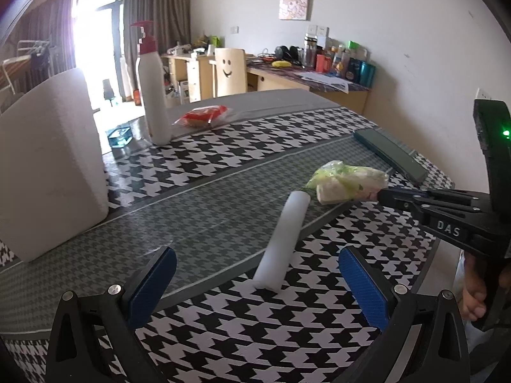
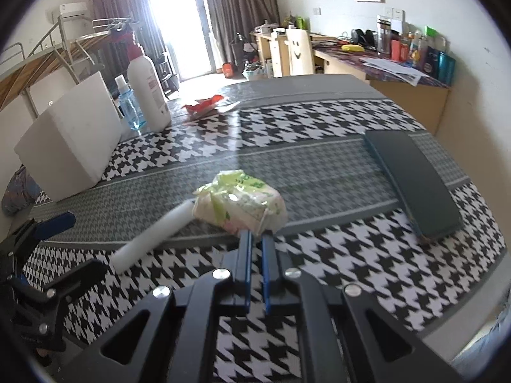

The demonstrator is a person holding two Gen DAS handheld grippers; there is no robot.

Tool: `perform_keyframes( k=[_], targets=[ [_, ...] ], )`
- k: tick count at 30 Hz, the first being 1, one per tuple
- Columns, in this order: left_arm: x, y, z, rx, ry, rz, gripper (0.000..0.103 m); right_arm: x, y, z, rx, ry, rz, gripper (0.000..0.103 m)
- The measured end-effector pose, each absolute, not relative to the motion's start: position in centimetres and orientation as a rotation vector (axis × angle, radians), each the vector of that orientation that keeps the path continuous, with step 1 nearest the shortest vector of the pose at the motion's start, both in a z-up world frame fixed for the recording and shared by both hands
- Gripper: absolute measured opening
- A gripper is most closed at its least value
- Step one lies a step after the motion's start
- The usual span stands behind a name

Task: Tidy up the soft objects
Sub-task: 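Grasp the white foam stick with the left tool while the right tool holds the packet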

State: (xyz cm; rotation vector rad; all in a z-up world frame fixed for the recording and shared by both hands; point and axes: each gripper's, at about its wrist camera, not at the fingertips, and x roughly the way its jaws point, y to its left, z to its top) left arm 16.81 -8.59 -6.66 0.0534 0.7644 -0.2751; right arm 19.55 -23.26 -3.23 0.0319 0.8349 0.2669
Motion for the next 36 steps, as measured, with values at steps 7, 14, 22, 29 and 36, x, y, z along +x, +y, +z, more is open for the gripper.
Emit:
perform_keyframes(
  k=[7,14,22,29,36],
  targets=[
    [17.0,-9.5,-7.0,0.073,0.783,-0.297,0.102,18.3,-25.0,-3.7,0.066,0.858,0.234,0.013],
    [18.0,-10.0,-7.6,0.077,0.812,-0.315,0.091,16.7,-25.5,-3.6,-0.007,0.825,0.183,0.063],
    [18.8,-10.9,-8.3,0.108,0.841,-0.316,0.075,16.9,-26.1,-3.6,0.008,0.822,0.203,0.063],
    [19.5,-11.7,-9.1,0.146,0.877,-0.311,0.059,17.8,-25.6,-3.7,-0.021,0.822,0.216,0.063],
    [20.1,-11.9,-9.5,0.162,0.897,-0.304,0.047,18.6,-24.7,-4.0,-0.052,0.831,0.233,0.063]
  ],
)
